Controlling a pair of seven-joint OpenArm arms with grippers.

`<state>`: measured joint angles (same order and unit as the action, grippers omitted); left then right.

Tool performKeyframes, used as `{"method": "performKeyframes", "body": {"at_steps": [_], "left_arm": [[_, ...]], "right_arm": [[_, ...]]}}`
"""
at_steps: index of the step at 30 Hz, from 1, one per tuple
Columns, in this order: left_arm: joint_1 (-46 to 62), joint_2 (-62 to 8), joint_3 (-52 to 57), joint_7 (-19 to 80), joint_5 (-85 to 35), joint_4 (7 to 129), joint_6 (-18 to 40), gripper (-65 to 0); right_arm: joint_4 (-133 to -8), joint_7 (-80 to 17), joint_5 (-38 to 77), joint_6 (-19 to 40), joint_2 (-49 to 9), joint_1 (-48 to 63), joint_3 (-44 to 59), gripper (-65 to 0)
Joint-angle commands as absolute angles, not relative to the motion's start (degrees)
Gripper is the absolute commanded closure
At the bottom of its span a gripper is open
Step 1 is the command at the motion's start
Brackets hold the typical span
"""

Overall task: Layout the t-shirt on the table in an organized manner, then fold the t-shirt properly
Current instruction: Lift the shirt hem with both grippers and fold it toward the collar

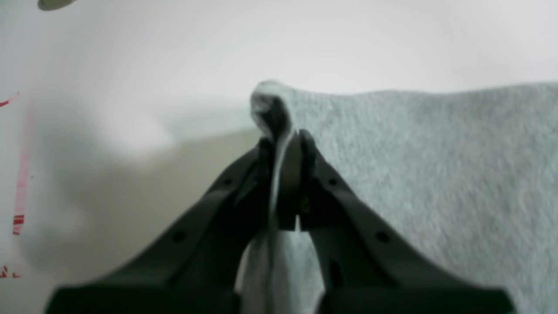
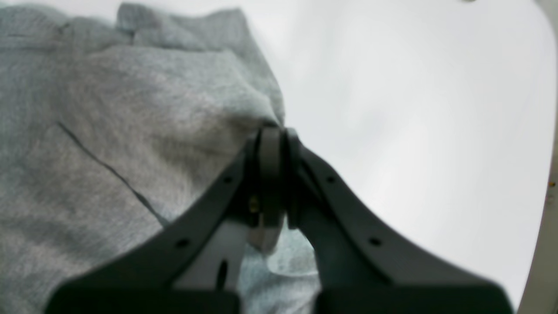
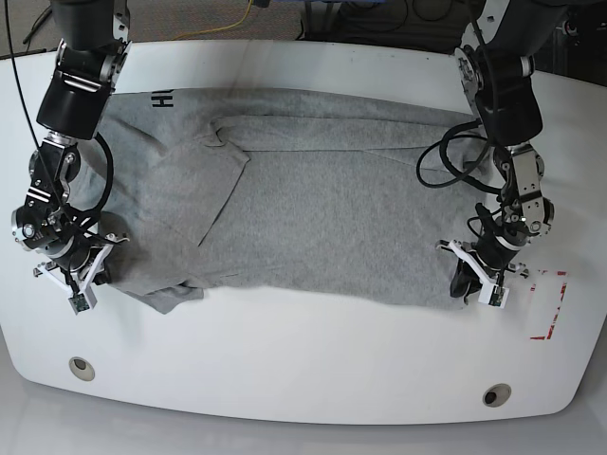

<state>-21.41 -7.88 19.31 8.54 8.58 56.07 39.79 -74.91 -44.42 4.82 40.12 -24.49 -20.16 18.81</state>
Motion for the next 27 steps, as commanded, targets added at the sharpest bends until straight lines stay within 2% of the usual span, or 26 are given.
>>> {"method": "performKeyframes", "body": {"at_steps": [1,7,20,27], "left_arm": [[-22.4,-8.4,19.2,7.1,7.6,58.6,40.0,0.0],[-19.6,-8.8,19.4,7.2,7.6,62.1,40.0,0.0],[-12.0,-10.7,19.5,7.3,7.6,69.7,40.0,0.0],[-7.6,-10.9,19.5,7.3,7.7,73.0,40.0,0.0]], "right_arm": [[-77.8,-45.8,5.2,40.0,-25.6,-20.9,19.1,-0.5],[-81.3,-49.5,5.2,40.0,-26.7,-18.5,20.3,-0.5],[-86.2,-50.1,5.2,40.0,-27.1,-10.9,21.1,-0.5],[-89.5,-55.8,5.7,40.0,-27.1,-8.9,21.1,-0.5]]}}
